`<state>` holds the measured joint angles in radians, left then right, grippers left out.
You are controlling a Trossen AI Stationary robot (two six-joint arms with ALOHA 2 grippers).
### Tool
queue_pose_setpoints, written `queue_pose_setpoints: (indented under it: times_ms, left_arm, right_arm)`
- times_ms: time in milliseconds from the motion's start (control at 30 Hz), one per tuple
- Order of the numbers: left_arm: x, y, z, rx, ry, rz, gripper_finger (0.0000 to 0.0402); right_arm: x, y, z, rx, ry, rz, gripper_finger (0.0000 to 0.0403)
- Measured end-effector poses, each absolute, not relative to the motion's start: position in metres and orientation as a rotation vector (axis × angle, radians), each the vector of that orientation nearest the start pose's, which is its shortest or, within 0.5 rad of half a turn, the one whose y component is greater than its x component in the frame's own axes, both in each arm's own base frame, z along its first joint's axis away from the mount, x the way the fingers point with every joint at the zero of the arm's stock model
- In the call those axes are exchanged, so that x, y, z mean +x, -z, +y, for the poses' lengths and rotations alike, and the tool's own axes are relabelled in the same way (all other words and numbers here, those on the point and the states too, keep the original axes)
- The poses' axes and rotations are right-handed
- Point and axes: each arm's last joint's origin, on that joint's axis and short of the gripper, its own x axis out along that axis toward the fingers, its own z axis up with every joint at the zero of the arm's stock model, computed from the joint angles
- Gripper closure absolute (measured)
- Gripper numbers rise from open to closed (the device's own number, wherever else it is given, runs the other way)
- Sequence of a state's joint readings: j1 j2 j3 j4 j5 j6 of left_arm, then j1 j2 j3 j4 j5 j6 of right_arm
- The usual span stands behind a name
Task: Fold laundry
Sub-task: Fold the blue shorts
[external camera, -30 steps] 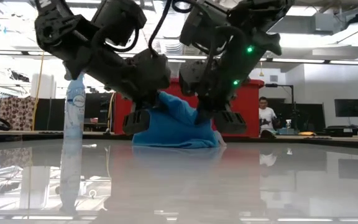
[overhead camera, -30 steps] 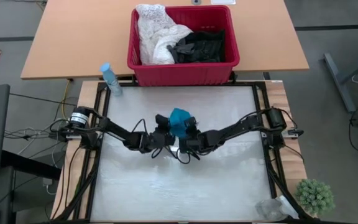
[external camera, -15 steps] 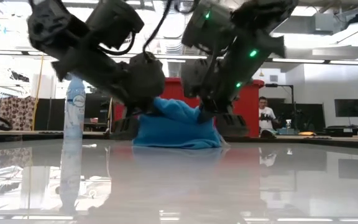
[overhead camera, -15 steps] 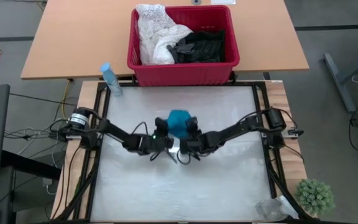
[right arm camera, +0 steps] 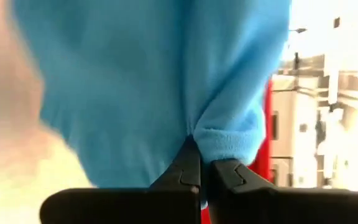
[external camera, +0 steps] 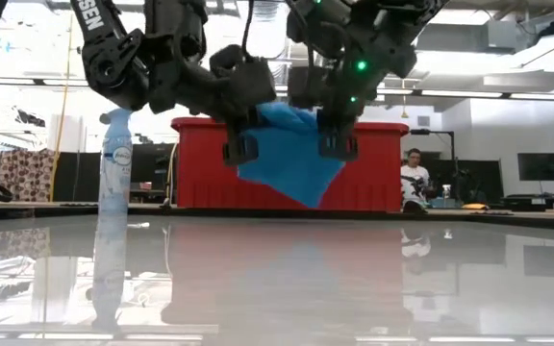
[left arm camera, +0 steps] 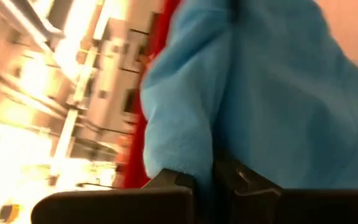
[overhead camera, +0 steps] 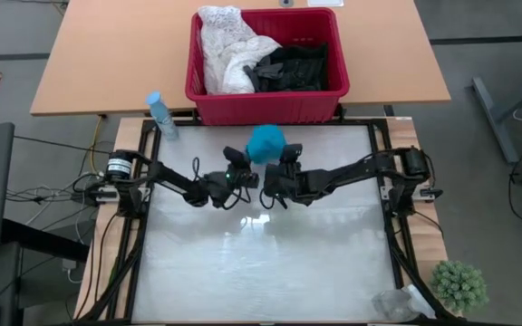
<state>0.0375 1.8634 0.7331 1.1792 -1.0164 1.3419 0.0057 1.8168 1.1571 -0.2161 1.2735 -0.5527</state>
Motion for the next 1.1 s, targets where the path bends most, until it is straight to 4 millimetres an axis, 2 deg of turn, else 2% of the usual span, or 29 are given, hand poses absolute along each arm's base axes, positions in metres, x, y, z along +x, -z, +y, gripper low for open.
queue_pose_setpoints:
  times_ms: [100, 200, 300, 367, 533, 667, 800, 933, 1100]
  left_arm:
    - [0.340, -0.132, 0.025, 1.138, -0.869, 0.709, 0.0401]
    - [0.341, -0.098, 0.008, 1.164, -0.831, 0.774, 0.0401]
    - [0.340, -0.076, -0.019, 1.206, -0.803, 0.787, 0.0401]
    - [0.337, -0.069, -0.039, 1.209, -0.792, 0.747, 0.0401]
    - [0.329, -0.073, -0.083, 1.185, -0.760, 0.604, 0.0401]
    - [0.327, -0.083, -0.110, 1.057, -0.782, 0.498, 0.0401]
    - [0.328, -0.086, -0.135, 0.964, -0.747, 0.427, 0.0402]
    - [0.333, -0.082, -0.155, 0.952, -0.662, 0.426, 0.0401]
    - [0.339, -0.086, -0.181, 0.795, -0.603, 0.361, 0.0391]
  right_arm:
    - [0.364, -0.182, -0.010, -0.958, 0.882, 1.064, 0.0379]
    - [0.361, -0.152, 0.016, -0.946, 0.796, 1.065, 0.0379]
    - [0.356, -0.129, 0.050, -1.009, 0.716, 1.073, 0.0379]
    - [0.353, -0.117, 0.072, -1.055, 0.663, 1.060, 0.0379]
    - [0.341, -0.109, 0.117, -1.108, 0.573, 0.990, 0.0379]
    - [0.335, -0.109, 0.139, -1.026, 0.492, 0.943, 0.0359]
    - [0.331, -0.107, 0.151, -0.870, 0.384, 0.942, 0.0351]
    - [0.330, -0.105, 0.156, -0.666, 0.303, 0.963, 0.0348]
    - [0.329, -0.101, 0.161, -0.504, 0.186, 1.013, 0.0346]
